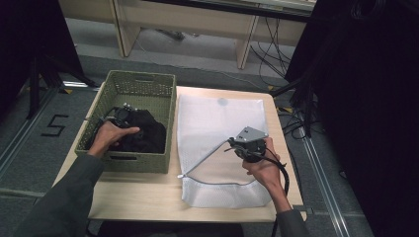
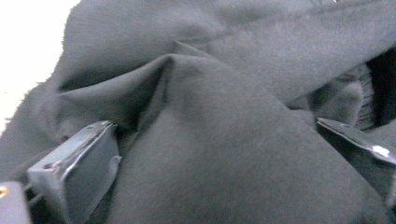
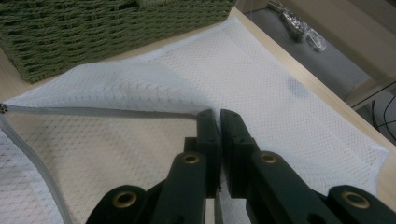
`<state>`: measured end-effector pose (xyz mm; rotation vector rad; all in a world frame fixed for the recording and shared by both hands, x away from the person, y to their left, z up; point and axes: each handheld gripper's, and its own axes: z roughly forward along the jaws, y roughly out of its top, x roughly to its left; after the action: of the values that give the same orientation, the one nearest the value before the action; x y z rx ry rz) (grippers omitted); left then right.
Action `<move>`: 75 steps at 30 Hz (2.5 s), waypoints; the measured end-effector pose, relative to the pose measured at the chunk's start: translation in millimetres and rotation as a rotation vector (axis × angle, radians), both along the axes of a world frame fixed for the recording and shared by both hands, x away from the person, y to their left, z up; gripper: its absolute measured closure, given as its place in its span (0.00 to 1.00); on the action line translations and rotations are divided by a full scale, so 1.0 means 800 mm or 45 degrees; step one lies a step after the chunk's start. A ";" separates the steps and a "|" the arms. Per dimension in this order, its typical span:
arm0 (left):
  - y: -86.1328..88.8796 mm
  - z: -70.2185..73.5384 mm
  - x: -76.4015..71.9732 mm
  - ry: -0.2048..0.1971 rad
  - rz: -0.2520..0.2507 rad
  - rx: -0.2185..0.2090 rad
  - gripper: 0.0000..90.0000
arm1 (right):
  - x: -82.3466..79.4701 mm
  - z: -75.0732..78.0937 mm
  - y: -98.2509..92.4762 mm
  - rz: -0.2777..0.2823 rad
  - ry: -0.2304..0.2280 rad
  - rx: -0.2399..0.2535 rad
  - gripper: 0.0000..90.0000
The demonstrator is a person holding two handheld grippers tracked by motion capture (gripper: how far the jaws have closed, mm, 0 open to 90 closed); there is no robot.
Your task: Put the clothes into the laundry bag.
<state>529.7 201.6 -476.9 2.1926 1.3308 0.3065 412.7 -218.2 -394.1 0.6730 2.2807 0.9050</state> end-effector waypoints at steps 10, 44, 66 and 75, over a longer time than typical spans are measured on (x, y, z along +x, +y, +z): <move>0.000 -0.006 -0.003 0.086 -0.121 -0.008 0.00 | 0.001 -0.001 -0.001 -0.004 0.016 -0.001 0.97; -0.024 0.068 -0.028 -0.121 -0.266 -0.040 0.71 | 0.003 0.002 -0.002 -0.002 0.011 0.014 0.97; -0.007 0.245 -0.115 -0.381 -0.360 -0.206 0.70 | 0.003 0.004 -0.004 -0.014 0.000 0.023 0.97; -0.030 0.292 -0.169 -0.419 -0.495 -0.361 0.70 | 0.004 0.003 -0.005 -0.042 -0.002 0.031 0.97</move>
<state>394.3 177.9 -243.3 1.9988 0.7053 0.2912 415.9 -222.2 -391.8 0.7182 2.2539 0.9185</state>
